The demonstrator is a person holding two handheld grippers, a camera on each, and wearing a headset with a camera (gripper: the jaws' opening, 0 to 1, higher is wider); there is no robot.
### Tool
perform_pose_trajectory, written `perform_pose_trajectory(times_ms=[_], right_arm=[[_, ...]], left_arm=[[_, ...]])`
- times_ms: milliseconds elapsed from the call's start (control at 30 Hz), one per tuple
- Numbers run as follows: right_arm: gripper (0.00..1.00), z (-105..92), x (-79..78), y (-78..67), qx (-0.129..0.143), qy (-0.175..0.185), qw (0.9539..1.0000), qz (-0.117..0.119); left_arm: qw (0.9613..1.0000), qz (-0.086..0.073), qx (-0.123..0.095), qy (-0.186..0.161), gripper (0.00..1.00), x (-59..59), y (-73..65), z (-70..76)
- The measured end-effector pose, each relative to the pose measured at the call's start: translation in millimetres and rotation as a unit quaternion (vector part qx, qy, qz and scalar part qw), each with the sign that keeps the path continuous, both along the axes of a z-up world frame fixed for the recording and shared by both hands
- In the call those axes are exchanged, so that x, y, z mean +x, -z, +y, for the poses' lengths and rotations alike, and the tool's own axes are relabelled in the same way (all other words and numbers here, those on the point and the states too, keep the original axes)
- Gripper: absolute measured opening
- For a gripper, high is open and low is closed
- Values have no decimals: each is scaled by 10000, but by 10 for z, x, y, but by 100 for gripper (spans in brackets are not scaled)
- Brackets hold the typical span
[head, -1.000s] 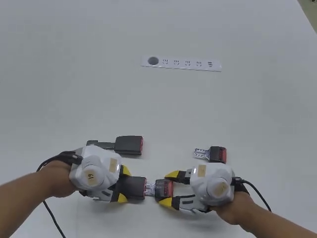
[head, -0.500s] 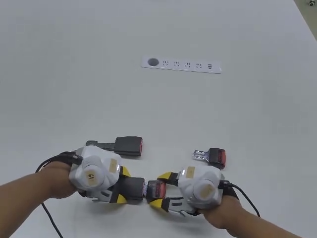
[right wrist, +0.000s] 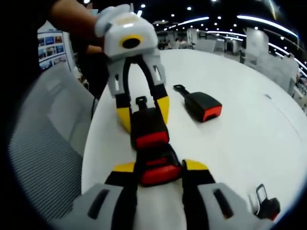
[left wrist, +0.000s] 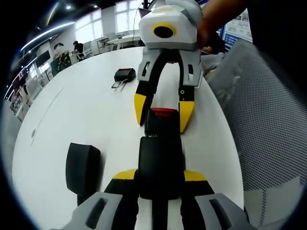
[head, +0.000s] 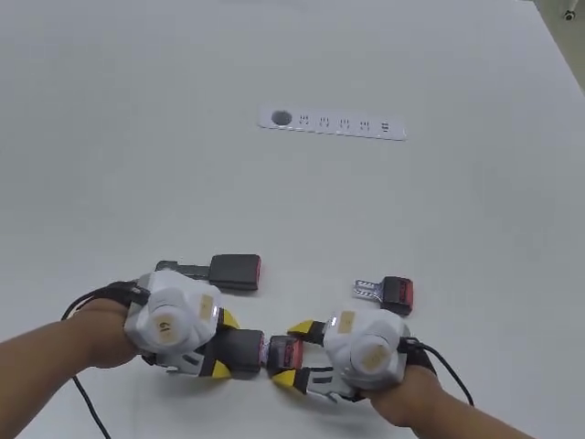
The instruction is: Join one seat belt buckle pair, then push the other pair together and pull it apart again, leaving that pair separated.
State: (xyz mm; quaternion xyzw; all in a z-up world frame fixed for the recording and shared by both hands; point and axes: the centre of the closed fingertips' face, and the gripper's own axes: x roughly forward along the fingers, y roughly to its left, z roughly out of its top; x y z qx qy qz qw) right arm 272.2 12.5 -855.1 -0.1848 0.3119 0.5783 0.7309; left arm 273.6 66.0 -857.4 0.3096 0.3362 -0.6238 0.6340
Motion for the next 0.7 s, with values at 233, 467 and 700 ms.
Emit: perform_pose_trajectory(times_ms=[233,467,700], right_arm=[[35,-11,-2,-7,50,-284,9996,-60],[35,-27,-1,-8,245,-383,9989,-97],[35,-20,-12,-19,328,-385,9985,-196]], left_arm=[[9997,-15,-215,-61,34,-13,-3,5],[9984,33,-543,-130,34,-29,-5,15],[9976,76,-679,-85,34,-36,-3,20]])
